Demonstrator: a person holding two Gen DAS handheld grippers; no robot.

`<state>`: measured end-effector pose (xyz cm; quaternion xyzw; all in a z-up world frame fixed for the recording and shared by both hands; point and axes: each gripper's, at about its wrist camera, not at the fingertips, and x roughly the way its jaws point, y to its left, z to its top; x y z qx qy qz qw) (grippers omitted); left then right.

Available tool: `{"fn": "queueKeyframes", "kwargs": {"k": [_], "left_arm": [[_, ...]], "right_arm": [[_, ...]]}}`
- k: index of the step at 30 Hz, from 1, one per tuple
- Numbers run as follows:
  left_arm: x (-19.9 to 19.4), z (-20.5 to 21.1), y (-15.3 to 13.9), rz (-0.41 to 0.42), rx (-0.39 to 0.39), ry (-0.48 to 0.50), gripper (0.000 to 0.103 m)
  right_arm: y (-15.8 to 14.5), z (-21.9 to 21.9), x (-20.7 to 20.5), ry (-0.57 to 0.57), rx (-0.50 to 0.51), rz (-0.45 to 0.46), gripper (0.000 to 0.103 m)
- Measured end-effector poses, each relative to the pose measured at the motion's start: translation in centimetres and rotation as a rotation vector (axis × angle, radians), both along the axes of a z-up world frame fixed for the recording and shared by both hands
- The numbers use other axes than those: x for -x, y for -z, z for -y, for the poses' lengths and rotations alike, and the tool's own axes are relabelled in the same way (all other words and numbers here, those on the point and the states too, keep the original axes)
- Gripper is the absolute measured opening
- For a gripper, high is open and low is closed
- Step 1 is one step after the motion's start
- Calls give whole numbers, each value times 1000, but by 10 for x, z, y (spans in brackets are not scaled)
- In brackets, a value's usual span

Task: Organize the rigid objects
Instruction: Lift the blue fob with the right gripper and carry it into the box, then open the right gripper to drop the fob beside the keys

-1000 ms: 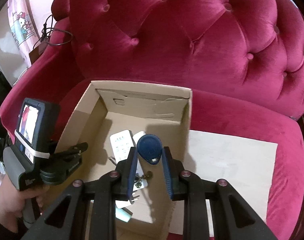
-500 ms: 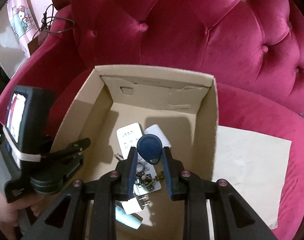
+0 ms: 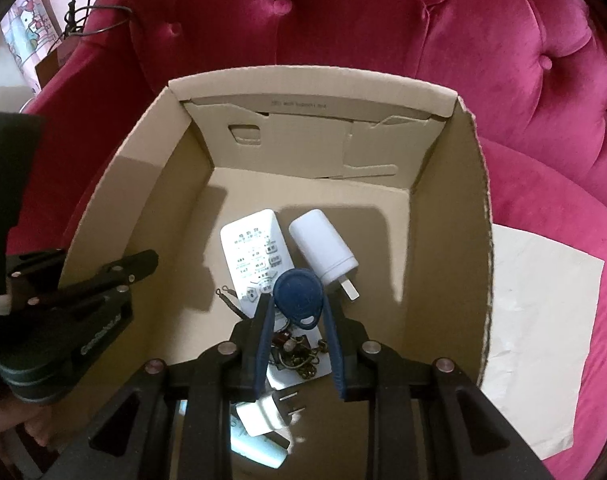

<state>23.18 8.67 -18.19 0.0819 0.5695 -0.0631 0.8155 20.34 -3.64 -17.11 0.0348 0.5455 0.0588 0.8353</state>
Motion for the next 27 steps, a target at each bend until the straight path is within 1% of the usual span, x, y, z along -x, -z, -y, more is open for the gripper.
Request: {"fn": "queueKeyframes", "kwargs": {"k": [10,12,14,16,20,27], "left_arm": [[0,2,0,0,0,0,14],[0,2,0,0,1,0,14],[0,2,0,0,0,0,15],[0,2,0,0,1,0,14],[0,3,0,-1,2,0,14],[0,2,0,0,1,0,14]], "right_arm": [[0,1,0,1,-11,2,27],[-2,2,1,3,-13,5,30],[-4,2,2,5,-15,12,36],[-7,2,4,5,-16,18,38],[-12,0,7,-1,6,32,40],[-24,5,11,29,20,51,41]]}}
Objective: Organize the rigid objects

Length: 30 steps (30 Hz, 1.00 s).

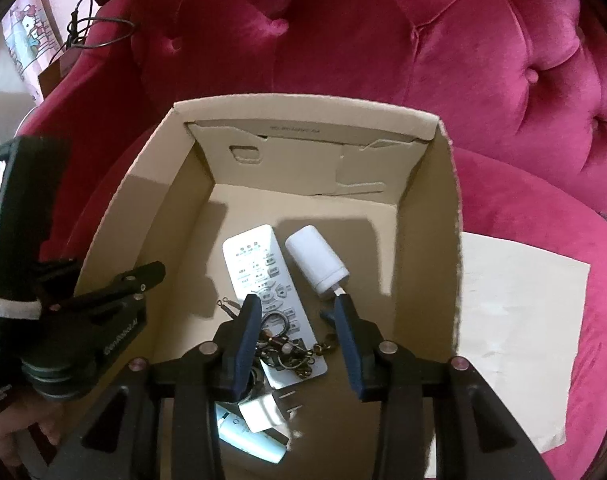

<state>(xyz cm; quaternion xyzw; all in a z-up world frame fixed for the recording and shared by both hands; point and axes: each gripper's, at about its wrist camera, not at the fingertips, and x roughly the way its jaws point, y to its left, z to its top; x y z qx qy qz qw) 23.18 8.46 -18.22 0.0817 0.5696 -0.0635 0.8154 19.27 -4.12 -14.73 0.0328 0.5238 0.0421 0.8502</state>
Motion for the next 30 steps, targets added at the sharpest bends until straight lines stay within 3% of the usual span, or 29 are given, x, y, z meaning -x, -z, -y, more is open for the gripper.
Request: {"fn": "queueKeyframes", "kwargs": {"k": [18,30], "left_arm": [[0,-1,0,0,-1,0,14],[0,0,1,3,-9,2,14]], "right_arm": [[-37,10,16,70,15,31,51],[-56,22,33,130,28,60,87]]}}
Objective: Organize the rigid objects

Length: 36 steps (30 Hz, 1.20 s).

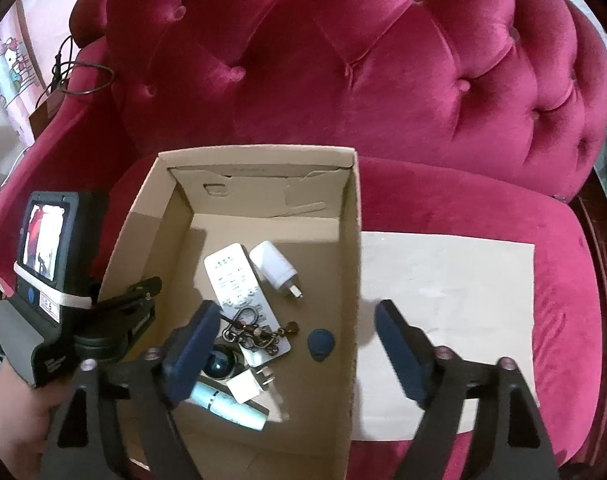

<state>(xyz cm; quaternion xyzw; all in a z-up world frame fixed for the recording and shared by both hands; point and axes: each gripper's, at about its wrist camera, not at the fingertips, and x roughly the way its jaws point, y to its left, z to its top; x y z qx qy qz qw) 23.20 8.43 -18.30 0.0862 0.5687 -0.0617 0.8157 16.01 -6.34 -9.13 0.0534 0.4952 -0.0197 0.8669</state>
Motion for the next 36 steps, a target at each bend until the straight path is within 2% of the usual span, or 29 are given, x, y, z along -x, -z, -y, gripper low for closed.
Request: {"fn": "queueKeyframes", "kwargs": {"k": [2,4,14,15,16,17,19,21,23,28,36], "left_arm": [[0,1,0,1,-3,0,14],[1,1,-1,1,-7,1,14],[2,5,-2,2,-26,1,17],[3,6,-3,3,-34,4,20],[4,7,-4,8,-42,10,32],[5,8,-6,16,-45,13,49],[6,9,-10,23,-44,11,64],[8,9,-14,25,-41,13,69],[10,10,-20,30,-45,15,88],[20,13,-39,71,-13,33,103],[40,8,-57,58,-25,3,103]], "right_arm": [[-1,1,2,6,-3,-4,97],[0,2,3,14,6,-3,103],[-3,7,8,28,18,13,103],[-3,7,9,28,19,16,103],[-4,9,9,29,15,20,103],[-4,10,10,30,6,23,103],[-4,13,11,36,-9,21,103],[-5,15,12,38,-8,23,103],[-5,17,13,39,-8,24,103],[-11,21,18,44,-7,37,103],[-28,30,30,43,-7,45,103]]}}
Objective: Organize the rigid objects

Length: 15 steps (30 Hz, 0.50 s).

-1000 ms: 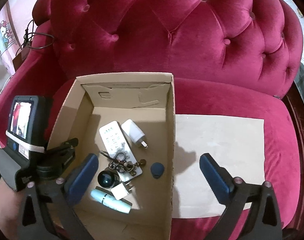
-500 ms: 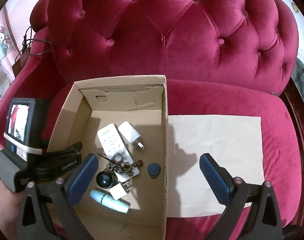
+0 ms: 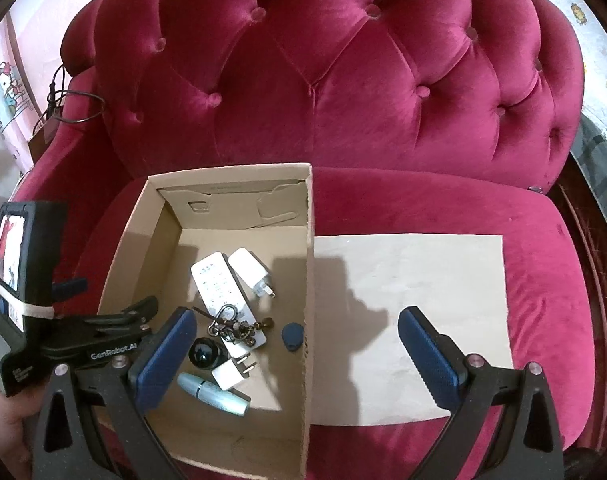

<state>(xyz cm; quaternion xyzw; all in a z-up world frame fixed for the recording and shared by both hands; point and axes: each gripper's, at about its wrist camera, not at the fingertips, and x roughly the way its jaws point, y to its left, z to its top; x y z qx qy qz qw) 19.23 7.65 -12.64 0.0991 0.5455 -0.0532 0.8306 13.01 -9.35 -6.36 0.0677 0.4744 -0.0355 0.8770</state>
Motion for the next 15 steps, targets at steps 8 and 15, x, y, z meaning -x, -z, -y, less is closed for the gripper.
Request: {"fn": "queueKeyframes", "kwargs": {"k": [8,15], "left_arm": [[26,4,-27,32,-16,-23,103],[46,13,-53,74,-14,-27,103]], "right_arm": [[-20,8,17,-10,-7,5,103],[-43,15,33,-8,5,10,103]]}}
